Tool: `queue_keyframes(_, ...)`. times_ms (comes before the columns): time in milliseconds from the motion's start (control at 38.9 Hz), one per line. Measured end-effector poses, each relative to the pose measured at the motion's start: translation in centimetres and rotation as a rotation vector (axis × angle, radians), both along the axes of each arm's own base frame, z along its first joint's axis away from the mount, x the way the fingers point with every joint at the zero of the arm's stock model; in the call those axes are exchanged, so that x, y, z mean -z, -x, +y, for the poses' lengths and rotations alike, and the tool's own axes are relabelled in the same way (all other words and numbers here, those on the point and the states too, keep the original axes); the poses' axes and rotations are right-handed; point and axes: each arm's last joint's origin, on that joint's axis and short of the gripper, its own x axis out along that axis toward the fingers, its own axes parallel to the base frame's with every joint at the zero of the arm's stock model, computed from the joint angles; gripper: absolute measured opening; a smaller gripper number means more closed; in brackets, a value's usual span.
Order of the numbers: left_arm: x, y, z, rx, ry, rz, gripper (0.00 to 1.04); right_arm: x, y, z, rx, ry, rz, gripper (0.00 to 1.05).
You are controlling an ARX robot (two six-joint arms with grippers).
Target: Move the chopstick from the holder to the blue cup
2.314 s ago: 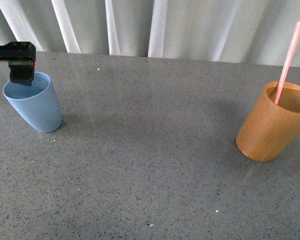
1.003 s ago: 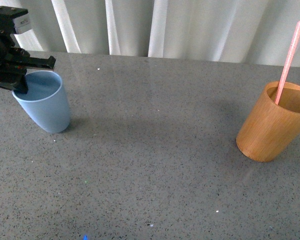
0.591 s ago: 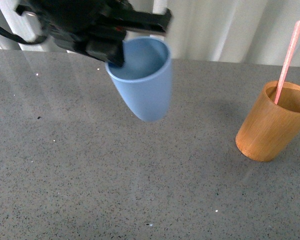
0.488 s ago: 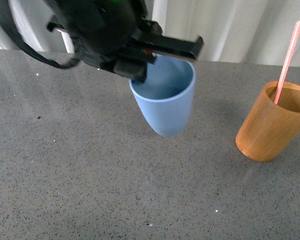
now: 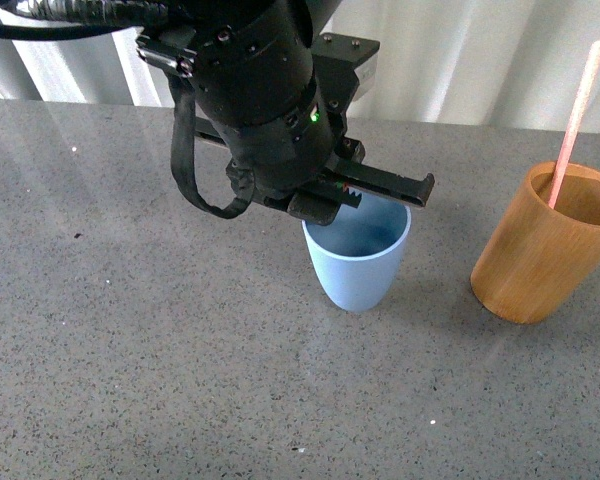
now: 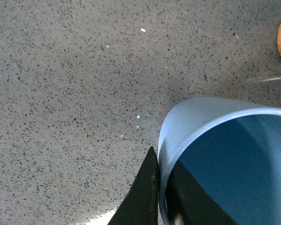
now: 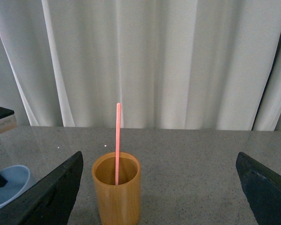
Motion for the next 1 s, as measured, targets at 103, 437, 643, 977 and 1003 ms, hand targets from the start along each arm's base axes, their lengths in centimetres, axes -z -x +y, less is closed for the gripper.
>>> queue_keyframes(103, 1.0, -0.1, -0.1, 0.0, -0.017, 0.013, 0.04, 0.0, 0.0, 0.0, 0.0, 0.0, 0.0, 0.95)
queue_keyframes(437, 1.2, -0.6, 0.6, -0.032, 0.008, 0.013, 0.34, 0.0, 0.0, 0.0, 0.0, 0.0, 0.0, 0.95)
queue_keyframes(643, -2.2, -0.3, 2.2, -0.05, 0.071, -0.044, 0.71, 0.0, 0.0, 0.0, 0.0, 0.0, 0.0, 0.95)
queue_keyframes(977, -9.9, 4.1, 10.6, -0.186, 0.095, -0.752, 0.98, 0.0, 0.0, 0.0, 0.0, 0.0, 0.0, 0.95)
queue_keyframes(1003, -10.3, 4.9, 11.6, -0.224, 0.122, -0.797, 0.98, 0.0, 0.0, 0.0, 0.0, 0.0, 0.0, 0.95)
